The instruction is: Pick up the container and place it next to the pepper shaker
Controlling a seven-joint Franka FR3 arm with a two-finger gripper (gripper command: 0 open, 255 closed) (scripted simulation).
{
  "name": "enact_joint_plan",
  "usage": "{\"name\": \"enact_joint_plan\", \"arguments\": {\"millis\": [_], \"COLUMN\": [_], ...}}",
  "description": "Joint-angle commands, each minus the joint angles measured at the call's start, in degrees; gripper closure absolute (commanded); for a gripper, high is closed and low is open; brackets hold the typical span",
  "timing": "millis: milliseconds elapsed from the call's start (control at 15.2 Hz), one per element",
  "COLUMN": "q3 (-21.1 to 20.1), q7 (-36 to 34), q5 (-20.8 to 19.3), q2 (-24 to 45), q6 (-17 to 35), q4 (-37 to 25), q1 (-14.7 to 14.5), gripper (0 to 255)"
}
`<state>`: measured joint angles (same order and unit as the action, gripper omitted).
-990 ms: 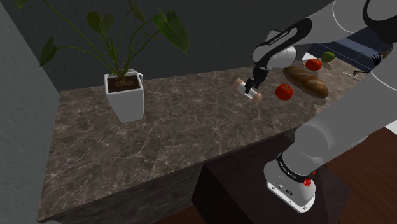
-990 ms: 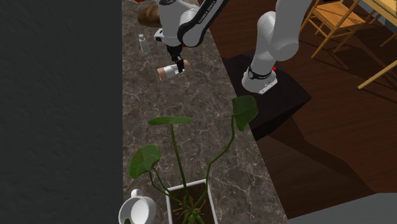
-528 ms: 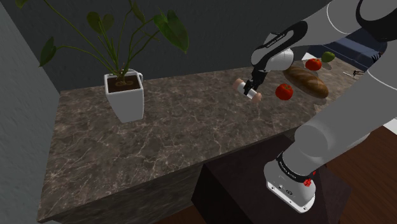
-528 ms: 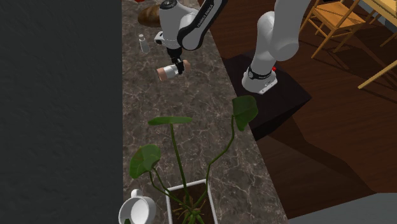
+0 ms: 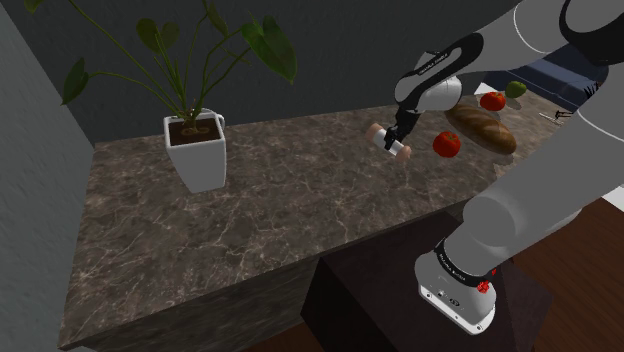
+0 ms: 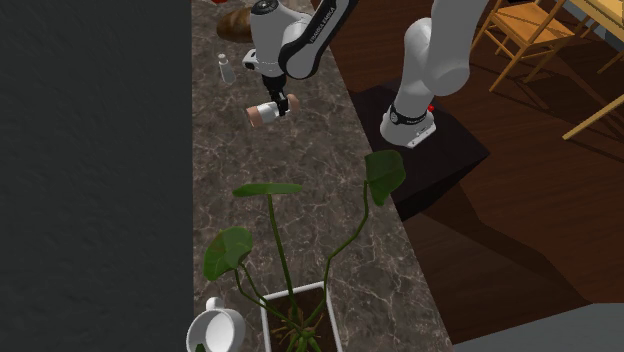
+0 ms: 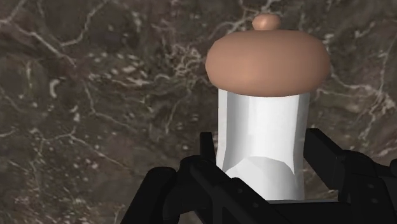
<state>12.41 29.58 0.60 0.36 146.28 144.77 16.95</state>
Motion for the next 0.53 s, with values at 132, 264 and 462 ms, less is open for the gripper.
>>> {"name": "enact_joint_plan", "arguments": {"millis": [132,264,462], "q3": [-0.01,-0.01,0.03], "q7": [0.0,0.01,-0.59], "q5": [0.0,0.01,-0.81], "q2": [0.02,0.03,-2.11], "q6": [0.02,0.03,-2.51], "q4": [0.01,0.0,-0.44], "q1": [-0.01,-0.01,0.04], "gripper": [255,255,255]}}
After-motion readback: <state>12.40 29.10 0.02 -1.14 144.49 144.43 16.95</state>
